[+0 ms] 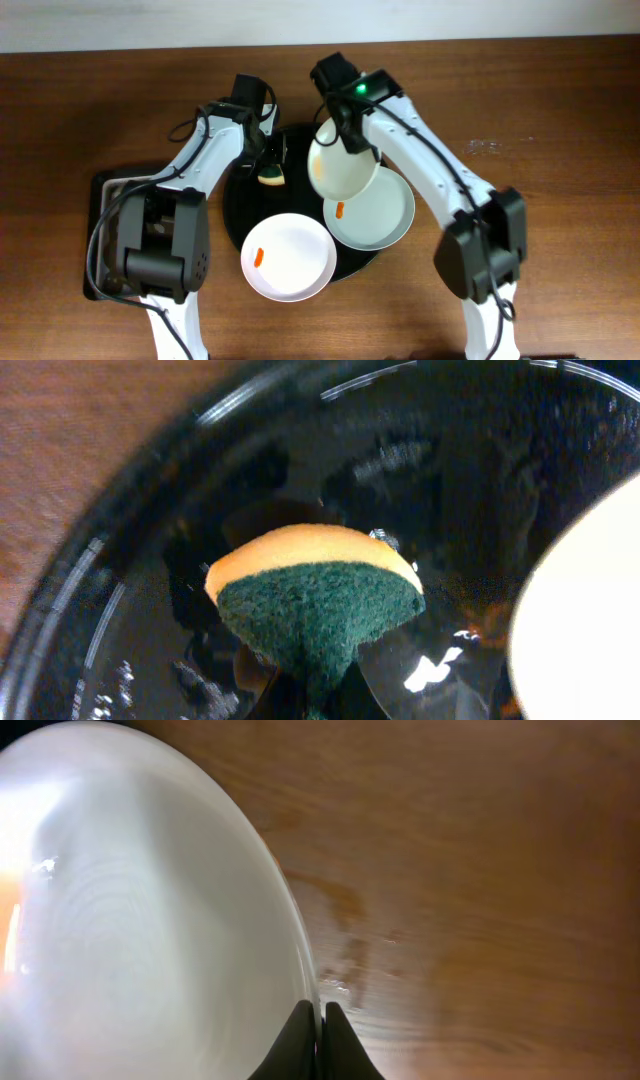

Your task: Clean dirty plates on tray and stack at the side

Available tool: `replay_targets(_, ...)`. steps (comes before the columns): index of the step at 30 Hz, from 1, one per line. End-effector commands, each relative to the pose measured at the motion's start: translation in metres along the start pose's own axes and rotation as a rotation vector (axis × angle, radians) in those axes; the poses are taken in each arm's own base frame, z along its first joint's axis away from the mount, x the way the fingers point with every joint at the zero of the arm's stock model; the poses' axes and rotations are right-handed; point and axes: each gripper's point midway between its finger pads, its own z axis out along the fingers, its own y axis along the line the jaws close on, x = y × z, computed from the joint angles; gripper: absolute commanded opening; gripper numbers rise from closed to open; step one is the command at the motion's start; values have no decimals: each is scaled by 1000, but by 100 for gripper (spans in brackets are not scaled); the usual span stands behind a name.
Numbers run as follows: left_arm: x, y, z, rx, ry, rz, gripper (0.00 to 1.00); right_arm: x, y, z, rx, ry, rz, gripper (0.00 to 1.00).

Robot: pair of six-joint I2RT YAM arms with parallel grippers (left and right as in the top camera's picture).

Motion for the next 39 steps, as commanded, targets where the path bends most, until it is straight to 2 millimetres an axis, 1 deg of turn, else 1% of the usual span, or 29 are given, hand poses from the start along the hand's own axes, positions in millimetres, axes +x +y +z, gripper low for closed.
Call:
replay_targets(1, -3, -6, -3, 41, 1, 57, 1, -26, -29, -78, 79, -206, -28, 4)
replay_targets(2, -3, -5, -3, 40, 1, 54, 0, -26, -28, -84, 123, -218, -60, 4)
replay_targets(4, -4, -1, -4, 39, -1, 47, 1, -30, -13, -99, 196, -264, -110, 4)
replay_targets(7, -4, 0, -4, 38, -1, 45, 1, -31, -11, -113, 337, -305, -142, 4)
replay_targets(8, -5, 2, -4, 37, -3, 40, 0, -33, 0, -113, 347, -317, -158, 4)
replay_targets(9, -5, 2, -4, 37, -3, 40, 0, -34, 2, -113, 380, -324, -159, 4)
replay_targets(10, -5, 2, -4, 37, -3, 40, 1, -36, -2, -112, 441, -323, -163, 4)
replay_targets(11, -5, 2, -4, 37, -3, 40, 1, -36, 3, -107, 450, -319, -171, 4)
replay_targets(12, -5, 2, -4, 37, -3, 40, 1, -37, 5, -107, 459, -325, -163, 4)
replay_targets(14, -5, 2, -4, 37, -3, 40, 1, -39, 4, -115, 503, -351, -149, 4)
replay_targets(20, -5, 2, -4, 38, -3, 40, 0, -38, 10, -119, 503, -362, -159, 4)
replay_targets(25, -5, 2, -4, 38, -3, 40, 1, -37, 10, -118, 497, -360, -156, 4)
replay_targets(27, -5, 2, -4, 38, -3, 40, 0, -35, 8, -116, 451, -351, -113, 4)
replay_targets(28, -4, 2, -4, 38, -3, 40, 1, -31, -5, -115, 312, -317, -15, 4)
replay_targets(29, -4, 1, -4, 43, -2, 40, 1, -29, -12, -115, 252, -298, 23, 4)
replay_targets(30, -4, -4, -5, 69, 1, 40, 1, -19, -47, -115, 129, -234, 171, 4)
replay_targets(31, -3, -5, -5, 76, 2, 40, 1, -6, -87, -111, 16, -160, 320, 4)
replay_targets(32, -3, -5, -5, 75, 3, 41, 1, 5, -112, -104, -57, -113, 404, 4)
replay_targets(33, -3, -6, -6, 80, 4, 42, 1, 18, -140, -91, -113, -55, 496, 4)
replay_targets(34, -3, -9, -9, 94, 0, 51, 1, 44, -180, -67, -181, 42, 638, 4)
replay_targets(35, -4, -10, -18, 95, -10, 55, 1, 65, -210, -49, -187, 94, 735, 4)
replay_targets(36, -6, -13, -28, 97, -28, 72, 1, 91, -241, -28, -177, 149, 840, 4)
replay_targets(37, -9, -16, -40, 100, -51, 81, 1, 117, -263, -8, -161, 200, 922, 4)
replay_targets(38, -11, -20, -52, 102, -74, 96, 1, 150, -283, 18, -134, 267, 1011, 4)
replay_targets(39, -13, -24, -65, 106, -100, 105, 1, 185, -295, 47, -115, 330, 1106, 4)
